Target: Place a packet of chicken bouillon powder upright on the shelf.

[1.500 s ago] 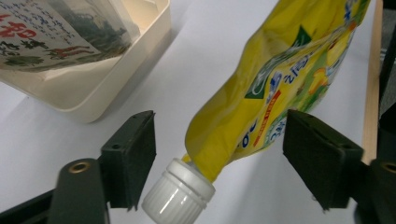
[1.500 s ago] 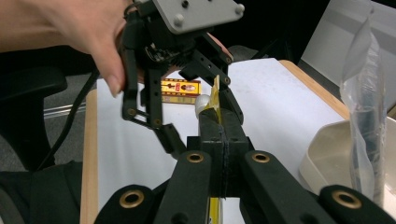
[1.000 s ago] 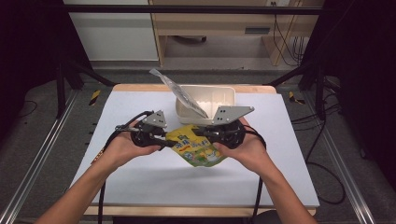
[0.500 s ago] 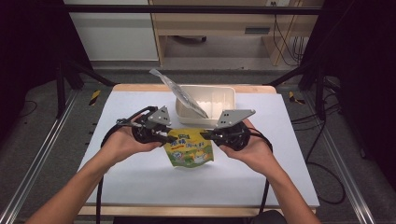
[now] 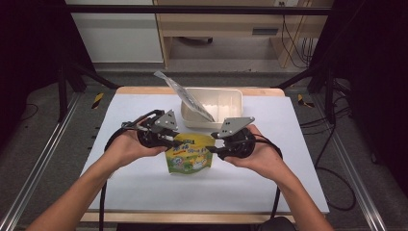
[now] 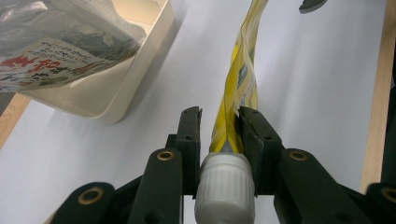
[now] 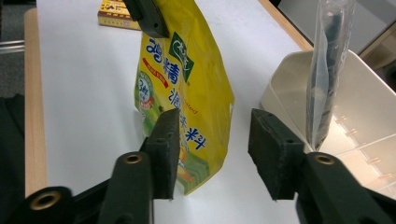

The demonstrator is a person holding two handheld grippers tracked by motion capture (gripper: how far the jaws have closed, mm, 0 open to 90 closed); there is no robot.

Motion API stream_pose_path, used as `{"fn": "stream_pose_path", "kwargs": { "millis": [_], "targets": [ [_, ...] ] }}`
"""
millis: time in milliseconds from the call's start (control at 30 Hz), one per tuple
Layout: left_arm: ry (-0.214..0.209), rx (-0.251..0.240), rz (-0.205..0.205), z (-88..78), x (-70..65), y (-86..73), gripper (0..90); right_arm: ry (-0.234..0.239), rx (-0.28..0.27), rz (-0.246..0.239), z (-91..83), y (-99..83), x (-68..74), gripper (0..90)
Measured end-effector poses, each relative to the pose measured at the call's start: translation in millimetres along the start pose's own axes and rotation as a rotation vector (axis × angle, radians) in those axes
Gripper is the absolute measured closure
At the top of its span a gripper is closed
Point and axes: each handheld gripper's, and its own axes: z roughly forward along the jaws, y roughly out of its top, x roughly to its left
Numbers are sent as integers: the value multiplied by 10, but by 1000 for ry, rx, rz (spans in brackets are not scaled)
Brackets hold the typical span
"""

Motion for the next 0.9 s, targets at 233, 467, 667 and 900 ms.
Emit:
{"fn": "stream_pose_path", "kwargs": {
  "millis": [233, 467, 667, 900],
  "targets": [
    [1, -2, 17, -1, -13, 30, 696, 16, 60, -23, 97, 153, -21, 395],
    [-1, -5, 31, -4, -26, 49, 696, 41, 118, -33, 201, 283, -35, 573],
    [2, -7, 31, -5, -29, 47, 695, 76, 154, -19, 292, 343, -53, 822],
    [30, -99, -27, -86, -28, -19, 457, 97, 176, 13, 241, 374, -48, 900]
  ]
}}
